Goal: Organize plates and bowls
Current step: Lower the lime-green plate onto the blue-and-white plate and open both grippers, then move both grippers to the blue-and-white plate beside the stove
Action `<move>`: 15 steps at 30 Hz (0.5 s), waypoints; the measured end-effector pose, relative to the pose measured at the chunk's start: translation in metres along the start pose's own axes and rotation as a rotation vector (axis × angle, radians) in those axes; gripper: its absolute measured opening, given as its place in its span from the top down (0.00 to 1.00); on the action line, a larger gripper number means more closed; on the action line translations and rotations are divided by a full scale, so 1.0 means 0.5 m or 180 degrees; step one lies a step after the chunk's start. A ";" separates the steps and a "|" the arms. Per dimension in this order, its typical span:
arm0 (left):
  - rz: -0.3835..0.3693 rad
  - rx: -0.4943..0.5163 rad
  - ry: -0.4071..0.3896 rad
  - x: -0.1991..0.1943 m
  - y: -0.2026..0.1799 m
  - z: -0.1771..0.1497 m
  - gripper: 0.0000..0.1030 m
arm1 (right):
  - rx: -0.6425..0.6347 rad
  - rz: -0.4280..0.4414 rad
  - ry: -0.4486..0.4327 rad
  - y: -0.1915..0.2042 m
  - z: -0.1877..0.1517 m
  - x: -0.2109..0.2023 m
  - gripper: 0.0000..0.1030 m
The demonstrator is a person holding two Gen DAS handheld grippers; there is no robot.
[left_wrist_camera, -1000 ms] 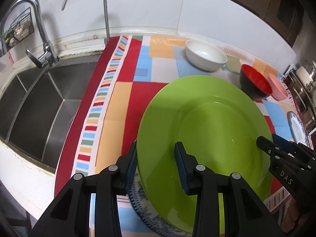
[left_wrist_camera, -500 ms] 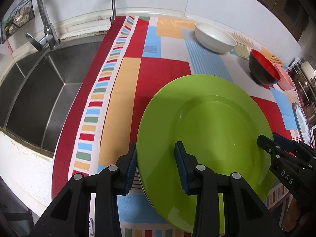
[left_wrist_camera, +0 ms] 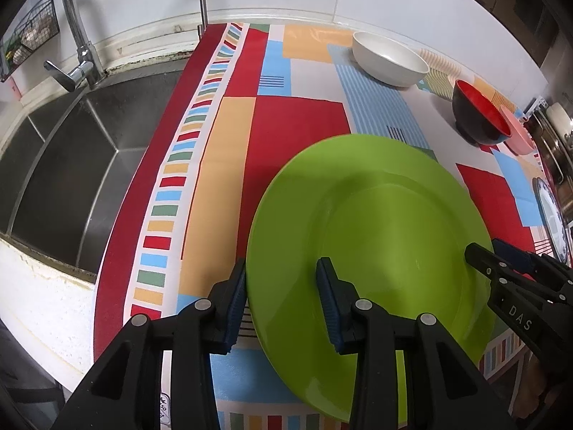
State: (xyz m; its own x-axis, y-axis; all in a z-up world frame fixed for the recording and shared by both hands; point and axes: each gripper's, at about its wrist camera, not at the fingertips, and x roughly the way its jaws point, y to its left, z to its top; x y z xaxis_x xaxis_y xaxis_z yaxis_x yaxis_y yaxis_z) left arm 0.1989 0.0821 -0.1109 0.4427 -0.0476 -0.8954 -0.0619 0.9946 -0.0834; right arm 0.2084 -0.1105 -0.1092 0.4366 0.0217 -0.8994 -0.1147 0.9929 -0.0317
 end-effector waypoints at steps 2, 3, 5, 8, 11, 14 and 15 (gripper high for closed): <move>-0.0010 0.0001 0.0002 0.000 0.001 0.000 0.63 | 0.0013 0.0011 0.0000 0.000 0.001 0.000 0.62; -0.0003 0.0007 0.0010 0.001 0.000 0.001 0.60 | 0.0013 0.0012 -0.0005 -0.001 0.000 0.000 0.62; -0.0021 0.0006 0.0038 0.004 -0.001 0.000 0.55 | 0.0016 0.0023 -0.0003 -0.002 -0.002 -0.001 0.62; -0.0046 0.0017 0.0020 0.002 -0.004 0.000 0.46 | 0.0043 0.0037 -0.0034 -0.004 -0.002 -0.005 0.60; -0.0016 0.0079 -0.0104 -0.015 -0.014 0.004 0.42 | 0.0073 0.0027 -0.0102 -0.009 -0.003 -0.016 0.49; -0.0014 0.0154 -0.0218 -0.032 -0.027 0.010 0.38 | 0.0097 0.0030 -0.0196 -0.015 -0.003 -0.031 0.48; -0.0025 0.0195 -0.0268 -0.039 -0.035 0.013 0.38 | 0.0107 0.0033 -0.0241 -0.019 -0.003 -0.039 0.48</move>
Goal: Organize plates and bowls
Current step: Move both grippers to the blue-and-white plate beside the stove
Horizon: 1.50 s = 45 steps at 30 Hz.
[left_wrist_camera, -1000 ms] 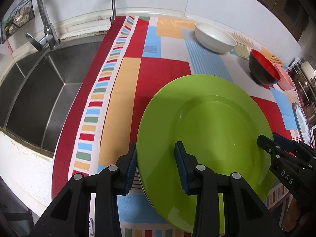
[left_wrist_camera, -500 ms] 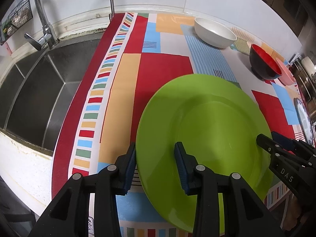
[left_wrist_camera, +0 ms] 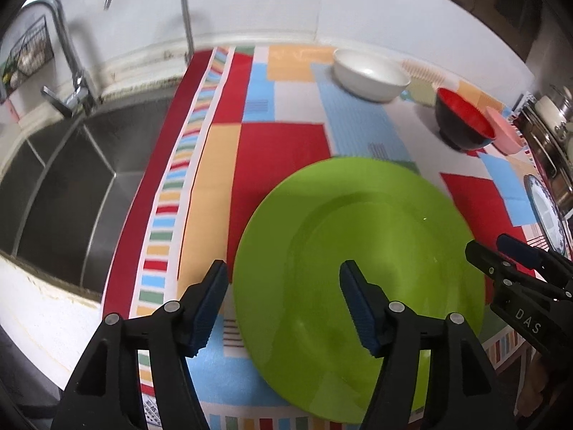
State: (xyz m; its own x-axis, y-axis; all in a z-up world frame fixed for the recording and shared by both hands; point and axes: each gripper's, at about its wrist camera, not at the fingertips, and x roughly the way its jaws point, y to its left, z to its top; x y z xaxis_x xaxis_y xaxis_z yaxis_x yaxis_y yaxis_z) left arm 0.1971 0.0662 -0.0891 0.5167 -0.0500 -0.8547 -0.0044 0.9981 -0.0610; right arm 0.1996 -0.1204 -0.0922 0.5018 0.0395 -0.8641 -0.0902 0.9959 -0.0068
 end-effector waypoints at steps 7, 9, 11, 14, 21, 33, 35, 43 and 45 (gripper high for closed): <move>-0.0110 0.0237 -0.0201 -0.032 -0.050 0.026 0.36 | 0.0173 -0.0007 -0.0191 -0.037 0.001 -0.039 0.41; -0.0159 0.0295 -0.0244 -0.039 -0.070 0.036 0.36 | 0.0225 -0.0012 -0.0219 -0.049 0.003 -0.047 0.41; -0.0185 0.0340 -0.0271 -0.043 -0.087 0.041 0.36 | 0.0302 -0.0025 -0.0259 -0.069 0.003 -0.059 0.41; -0.0252 0.0420 -0.0307 -0.047 -0.122 0.053 0.36 | 0.0370 -0.0071 -0.0298 -0.096 0.002 -0.072 0.41; -0.0395 0.0617 -0.0402 -0.055 -0.203 0.069 0.36 | 0.0542 -0.0257 -0.0453 -0.177 -0.001 -0.112 0.41; -0.0654 0.0918 -0.0596 -0.078 -0.368 0.101 0.36 | 0.0825 -0.0508 -0.0641 -0.324 -0.012 -0.165 0.41; -0.0693 0.0951 -0.0613 -0.078 -0.393 0.105 0.36 | 0.0880 -0.0541 -0.0659 -0.349 -0.015 -0.171 0.41; -0.0838 0.1096 -0.0646 -0.077 -0.500 0.118 0.36 | 0.1074 -0.0685 -0.0716 -0.446 -0.031 -0.188 0.41; -0.0864 0.1131 -0.0651 -0.075 -0.526 0.121 0.36 | 0.1119 -0.0720 -0.0731 -0.472 -0.036 -0.191 0.41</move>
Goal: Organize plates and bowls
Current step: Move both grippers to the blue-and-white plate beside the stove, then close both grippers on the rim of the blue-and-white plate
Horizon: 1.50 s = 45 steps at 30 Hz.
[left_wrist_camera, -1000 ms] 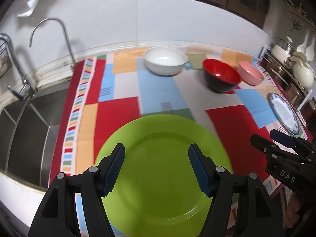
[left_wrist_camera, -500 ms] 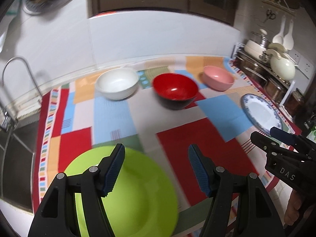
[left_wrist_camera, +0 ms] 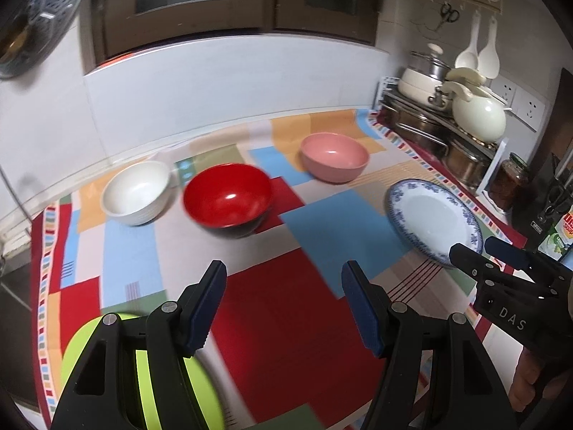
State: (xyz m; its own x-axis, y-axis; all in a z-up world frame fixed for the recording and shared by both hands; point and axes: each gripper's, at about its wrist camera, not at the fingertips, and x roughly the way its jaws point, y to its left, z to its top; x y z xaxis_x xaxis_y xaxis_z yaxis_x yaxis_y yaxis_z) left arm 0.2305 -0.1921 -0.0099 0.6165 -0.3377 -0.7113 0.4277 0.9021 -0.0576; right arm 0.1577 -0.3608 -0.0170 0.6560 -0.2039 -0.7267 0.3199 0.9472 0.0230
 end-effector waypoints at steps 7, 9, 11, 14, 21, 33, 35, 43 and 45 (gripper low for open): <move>-0.0082 0.0101 0.0016 0.036 -0.067 0.031 0.36 | 0.0120 -0.0094 -0.0019 -0.079 0.019 0.017 0.41; -0.0101 0.0125 0.0028 0.047 -0.082 0.038 0.36 | 0.0151 -0.0120 -0.0024 -0.097 0.023 0.021 0.41; -0.0127 0.0151 0.0039 0.056 -0.099 0.045 0.36 | 0.0189 -0.0150 -0.0026 -0.117 0.027 0.027 0.41; -0.0166 0.0197 0.0055 0.074 -0.127 0.058 0.36 | 0.0238 -0.0183 -0.0021 -0.144 0.033 0.034 0.41; -0.0214 0.0283 0.0103 0.114 -0.185 0.086 0.36 | 0.0355 -0.0263 0.0000 -0.208 0.046 0.051 0.41; -0.0283 0.0369 0.0380 0.225 -0.269 0.115 0.36 | 0.0581 -0.0393 0.0112 -0.307 0.058 0.117 0.41; -0.0293 0.0386 0.0419 0.242 -0.279 0.117 0.36 | 0.0609 -0.0425 0.0134 -0.320 0.058 0.131 0.41; -0.0341 0.0461 0.0622 0.328 -0.319 0.131 0.36 | 0.0820 -0.0599 0.0214 -0.384 0.055 0.195 0.41; -0.0327 0.0480 0.0644 0.346 -0.326 0.133 0.36 | 0.0838 -0.0616 0.0233 -0.393 0.055 0.207 0.41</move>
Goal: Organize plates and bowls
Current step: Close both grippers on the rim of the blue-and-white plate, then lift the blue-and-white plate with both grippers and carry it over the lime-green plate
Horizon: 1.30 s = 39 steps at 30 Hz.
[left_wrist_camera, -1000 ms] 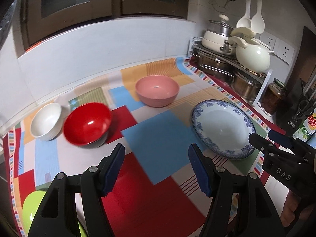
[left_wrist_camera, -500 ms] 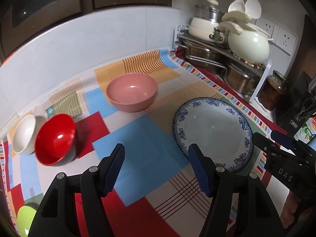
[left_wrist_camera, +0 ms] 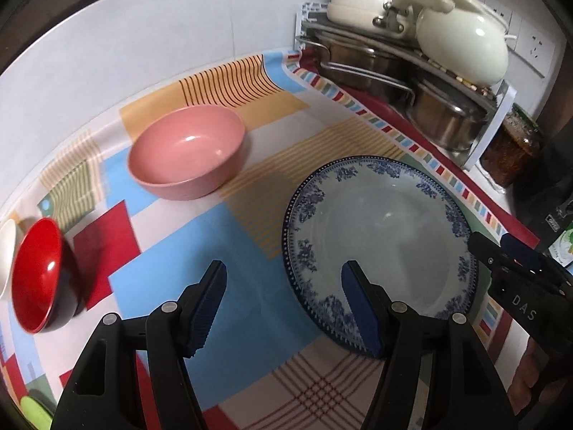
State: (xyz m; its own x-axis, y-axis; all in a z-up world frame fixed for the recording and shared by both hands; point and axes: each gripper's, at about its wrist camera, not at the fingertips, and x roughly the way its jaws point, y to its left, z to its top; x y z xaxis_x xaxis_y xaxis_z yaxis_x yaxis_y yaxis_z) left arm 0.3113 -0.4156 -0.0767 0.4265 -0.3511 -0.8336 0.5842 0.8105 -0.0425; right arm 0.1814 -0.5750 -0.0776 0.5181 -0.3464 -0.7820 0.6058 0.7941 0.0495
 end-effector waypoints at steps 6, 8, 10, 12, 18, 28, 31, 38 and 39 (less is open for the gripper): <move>-0.0008 0.0026 0.0124 0.058 -0.007 0.017 0.36 | 0.0034 -0.0103 0.0089 -0.018 0.009 0.047 0.41; -0.0009 0.0031 0.0164 0.076 -0.008 0.021 0.36 | 0.0041 -0.0122 0.0126 -0.022 0.011 0.061 0.41; -0.0010 0.0033 0.0197 0.091 -0.011 0.025 0.36 | 0.0047 -0.0142 0.0159 -0.024 0.012 0.075 0.41; -0.0012 0.0033 0.0218 0.103 -0.012 0.028 0.36 | 0.0059 -0.0142 0.0191 -0.027 0.013 0.087 0.41; -0.0028 0.0013 0.0246 0.125 -0.012 0.037 0.37 | 0.0063 -0.0151 0.0232 -0.031 0.018 0.117 0.41; -0.0078 0.0017 0.0317 0.143 -0.016 0.037 0.49 | 0.0031 -0.0161 0.0235 -0.033 0.025 0.134 0.45; -0.0098 0.0034 0.0304 0.142 -0.019 0.039 0.55 | 0.0036 -0.0142 0.0270 -0.035 0.024 0.138 0.47; -0.0172 0.0039 0.0300 0.141 -0.021 0.044 0.67 | 0.0004 -0.0111 0.0269 -0.032 0.026 0.141 0.56; -0.0172 0.0040 0.0300 0.141 -0.021 0.044 0.67 | 0.0002 -0.0104 0.0268 -0.032 0.027 0.141 0.60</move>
State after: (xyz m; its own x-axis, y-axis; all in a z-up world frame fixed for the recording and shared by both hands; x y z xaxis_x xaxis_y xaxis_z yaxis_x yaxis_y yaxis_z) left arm 0.3506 -0.4592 -0.1228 0.3278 -0.3480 -0.8783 0.6133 0.7855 -0.0824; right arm 0.2161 -0.6188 -0.1252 0.4453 -0.3290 -0.8328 0.6219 0.7827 0.0234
